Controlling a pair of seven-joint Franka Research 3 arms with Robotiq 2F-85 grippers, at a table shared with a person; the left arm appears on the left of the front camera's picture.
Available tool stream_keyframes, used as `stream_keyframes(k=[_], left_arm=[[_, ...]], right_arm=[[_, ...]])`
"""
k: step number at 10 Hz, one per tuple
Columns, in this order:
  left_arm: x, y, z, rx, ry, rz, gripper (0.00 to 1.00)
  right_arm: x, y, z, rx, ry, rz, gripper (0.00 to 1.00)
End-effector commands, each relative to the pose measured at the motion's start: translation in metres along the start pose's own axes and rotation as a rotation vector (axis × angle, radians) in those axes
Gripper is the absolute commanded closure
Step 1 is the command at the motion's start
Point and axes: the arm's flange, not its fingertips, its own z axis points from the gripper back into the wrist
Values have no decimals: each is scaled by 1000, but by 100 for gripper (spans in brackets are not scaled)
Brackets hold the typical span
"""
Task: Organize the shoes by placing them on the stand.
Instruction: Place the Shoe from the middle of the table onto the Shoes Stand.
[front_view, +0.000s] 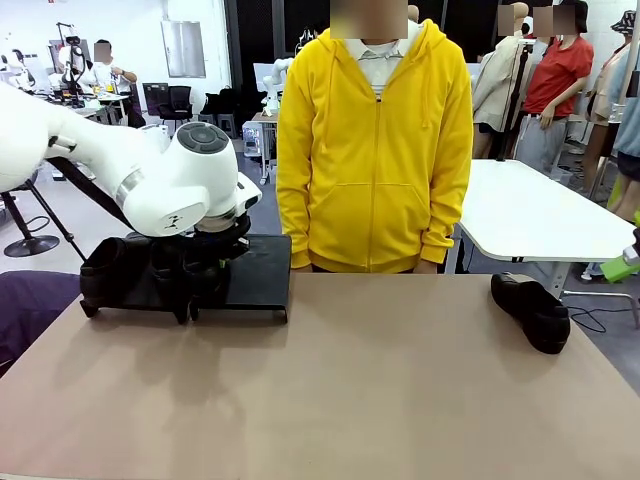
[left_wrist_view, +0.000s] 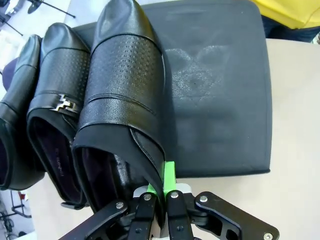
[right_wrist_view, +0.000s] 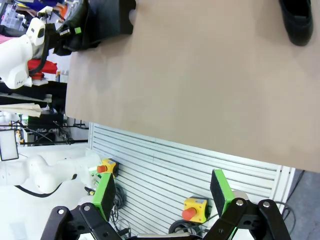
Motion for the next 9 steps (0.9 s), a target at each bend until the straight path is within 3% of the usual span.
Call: stream_keyframes(k=[1, 9], left_arm=[[10, 2, -3, 15, -29, 30, 100], [14, -4, -19, 23, -113, 0, 100]], right_arm=[[1, 0, 3, 6, 1, 1, 0], [1, 0, 3, 6, 1, 1, 0]])
